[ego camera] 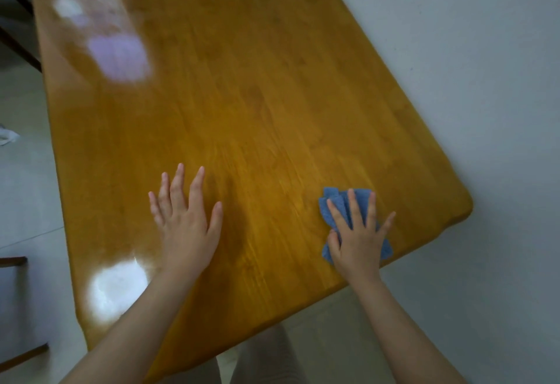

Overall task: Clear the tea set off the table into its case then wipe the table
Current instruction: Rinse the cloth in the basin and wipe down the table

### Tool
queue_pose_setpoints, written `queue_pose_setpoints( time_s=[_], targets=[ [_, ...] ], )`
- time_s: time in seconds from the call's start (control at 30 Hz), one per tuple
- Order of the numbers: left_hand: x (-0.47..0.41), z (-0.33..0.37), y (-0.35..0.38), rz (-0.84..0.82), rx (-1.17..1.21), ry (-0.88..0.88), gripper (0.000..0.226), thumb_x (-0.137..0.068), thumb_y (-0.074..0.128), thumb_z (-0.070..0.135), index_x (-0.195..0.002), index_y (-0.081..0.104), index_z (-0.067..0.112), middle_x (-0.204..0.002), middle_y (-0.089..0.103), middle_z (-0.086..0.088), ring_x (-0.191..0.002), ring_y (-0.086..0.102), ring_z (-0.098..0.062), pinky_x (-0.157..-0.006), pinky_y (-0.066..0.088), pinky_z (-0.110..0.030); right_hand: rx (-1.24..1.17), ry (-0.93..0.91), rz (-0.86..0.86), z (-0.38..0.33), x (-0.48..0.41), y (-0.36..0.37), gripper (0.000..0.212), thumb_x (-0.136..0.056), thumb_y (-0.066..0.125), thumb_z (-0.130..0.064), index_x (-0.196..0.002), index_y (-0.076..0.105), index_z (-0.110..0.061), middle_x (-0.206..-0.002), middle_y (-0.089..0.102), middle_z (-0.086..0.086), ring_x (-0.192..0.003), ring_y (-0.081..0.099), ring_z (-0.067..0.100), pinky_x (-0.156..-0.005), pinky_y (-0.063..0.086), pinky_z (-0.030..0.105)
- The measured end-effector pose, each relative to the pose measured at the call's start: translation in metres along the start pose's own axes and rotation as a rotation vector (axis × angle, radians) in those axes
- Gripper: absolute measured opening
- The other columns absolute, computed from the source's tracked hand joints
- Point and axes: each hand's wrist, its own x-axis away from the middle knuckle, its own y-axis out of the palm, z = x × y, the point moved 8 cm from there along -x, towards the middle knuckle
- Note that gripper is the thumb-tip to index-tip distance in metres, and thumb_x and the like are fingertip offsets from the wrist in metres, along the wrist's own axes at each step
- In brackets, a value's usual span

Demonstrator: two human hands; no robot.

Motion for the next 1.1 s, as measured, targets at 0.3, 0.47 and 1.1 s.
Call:
queue_pose_setpoints(
  time_s=[0.3, 0.47, 1.1],
  targets=[
    [0.0, 0.003, 0.007, 0.023, 0.015, -0.069, 0.059, -0.097, 0.05, 0.035, -0.15, 0.027, 0.022, -0.161, 0.012, -0.008, -0.149, -0.004, -0.026, -0.118, -0.006, -0.051, -0.3, 0.218, 0.031, -0.023, -0.002, 0.011, 0.054, -0.094, 0.032, -0.028, -0.146, 0.041, -0.017, -0.155, 0.03, 0.012, -0.147, 0.014, 0.031, -0.118, 0.02, 0.049],
    [-0.004, 0.007, 0.008, 0.035, 0.012, -0.066, 0.063, -0.092, 0.038, 0.045, -0.149, 0.029, 0.022, -0.16, 0.016, -0.009, -0.149, 0.001, -0.028, -0.117, -0.003, -0.051, -0.627, -0.011, 0.007, -0.091, -0.008, 0.015, 0.046, -0.098, 0.031, -0.014, -0.139, 0.051, -0.017, -0.149, 0.043, 0.006, -0.145, 0.024, 0.022, -0.116, 0.028, 0.046],
    [-0.002, 0.033, 0.024, -0.038, -0.036, 0.078, 0.064, -0.093, 0.03, 0.05, -0.152, 0.024, 0.025, -0.16, 0.013, -0.005, -0.149, 0.004, -0.024, -0.119, 0.0, -0.049, -0.517, 0.575, 0.227, 0.207, -0.082, -0.008, 0.048, -0.092, 0.031, -0.012, -0.133, 0.057, -0.009, -0.14, 0.049, 0.022, -0.134, 0.039, 0.04, -0.113, 0.03, 0.052]
  ],
)
